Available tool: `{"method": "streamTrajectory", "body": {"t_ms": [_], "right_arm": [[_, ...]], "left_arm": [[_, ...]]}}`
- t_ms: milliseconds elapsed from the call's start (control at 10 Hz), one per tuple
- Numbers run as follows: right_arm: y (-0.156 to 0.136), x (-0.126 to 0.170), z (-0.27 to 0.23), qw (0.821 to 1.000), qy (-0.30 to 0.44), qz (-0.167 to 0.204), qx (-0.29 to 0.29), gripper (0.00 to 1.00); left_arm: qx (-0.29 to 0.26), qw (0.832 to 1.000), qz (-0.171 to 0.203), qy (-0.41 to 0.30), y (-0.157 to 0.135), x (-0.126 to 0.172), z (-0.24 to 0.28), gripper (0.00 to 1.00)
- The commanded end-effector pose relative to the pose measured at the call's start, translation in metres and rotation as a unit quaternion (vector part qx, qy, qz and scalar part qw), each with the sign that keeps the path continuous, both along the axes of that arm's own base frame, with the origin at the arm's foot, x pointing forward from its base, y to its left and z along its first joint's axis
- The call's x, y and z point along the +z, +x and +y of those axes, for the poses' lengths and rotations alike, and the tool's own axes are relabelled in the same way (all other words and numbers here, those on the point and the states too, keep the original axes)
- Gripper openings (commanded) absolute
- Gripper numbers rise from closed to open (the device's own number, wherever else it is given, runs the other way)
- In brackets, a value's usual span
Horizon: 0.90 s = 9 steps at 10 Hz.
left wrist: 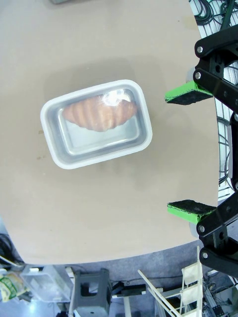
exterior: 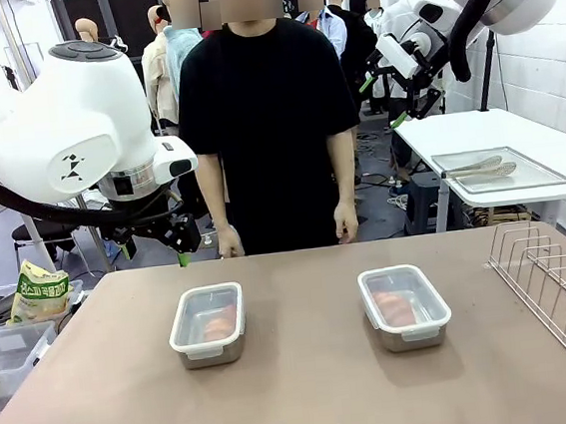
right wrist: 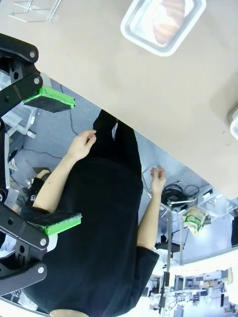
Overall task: Place the bread in airtight containers.
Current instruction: Release when the human grabs the Airtight Container lid.
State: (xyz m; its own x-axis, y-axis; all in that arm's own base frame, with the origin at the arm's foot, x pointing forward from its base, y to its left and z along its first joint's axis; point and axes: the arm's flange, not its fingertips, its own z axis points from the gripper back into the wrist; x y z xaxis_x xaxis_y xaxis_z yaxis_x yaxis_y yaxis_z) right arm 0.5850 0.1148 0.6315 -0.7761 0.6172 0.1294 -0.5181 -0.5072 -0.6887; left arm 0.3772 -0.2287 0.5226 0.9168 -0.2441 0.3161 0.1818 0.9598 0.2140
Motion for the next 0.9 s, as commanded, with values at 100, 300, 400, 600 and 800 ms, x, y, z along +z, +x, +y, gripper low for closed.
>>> {"method": "streamTrajectory", "body": {"t_ms": [100, 300, 400, 600, 800], "right_arm": [[0.0003, -0.0005, -0.0004, 1.0, 0.001, -0.002, -0.002, 1.0], [0.0003, -0.0005, -0.0004, 1.0, 0.001, -0.002, -0.002, 1.0], [0.0003, -0.0005, -0.0004, 1.0, 0.001, -0.002, -0.002, 1.0], [0.0003, -0.0005, -0.0004, 1.0, 0.001, -0.002, -0.002, 1.0], [0.0003, -0.0005, -0.0004, 1.0, 0.001, -0.002, -0.002, 1.0]], "left_arm": [[0.0, 1.0, 0.002, 0.0, 0.0001, 0.0009, 0.0009, 1.0], [0.0, 1.0, 0.002, 0.0, 0.0001, 0.0009, 0.0009, 1.0], [0.0, 1.0, 0.002, 0.0, 0.0001, 0.0009, 0.0009, 1.0], [0.0, 1.0, 0.002, 0.0, 0.0001, 0.0009, 0.0009, 1.0], [0.0, 1.0, 0.002, 0.0, 0.0001, 0.0009, 0.0009, 1.0]]}}
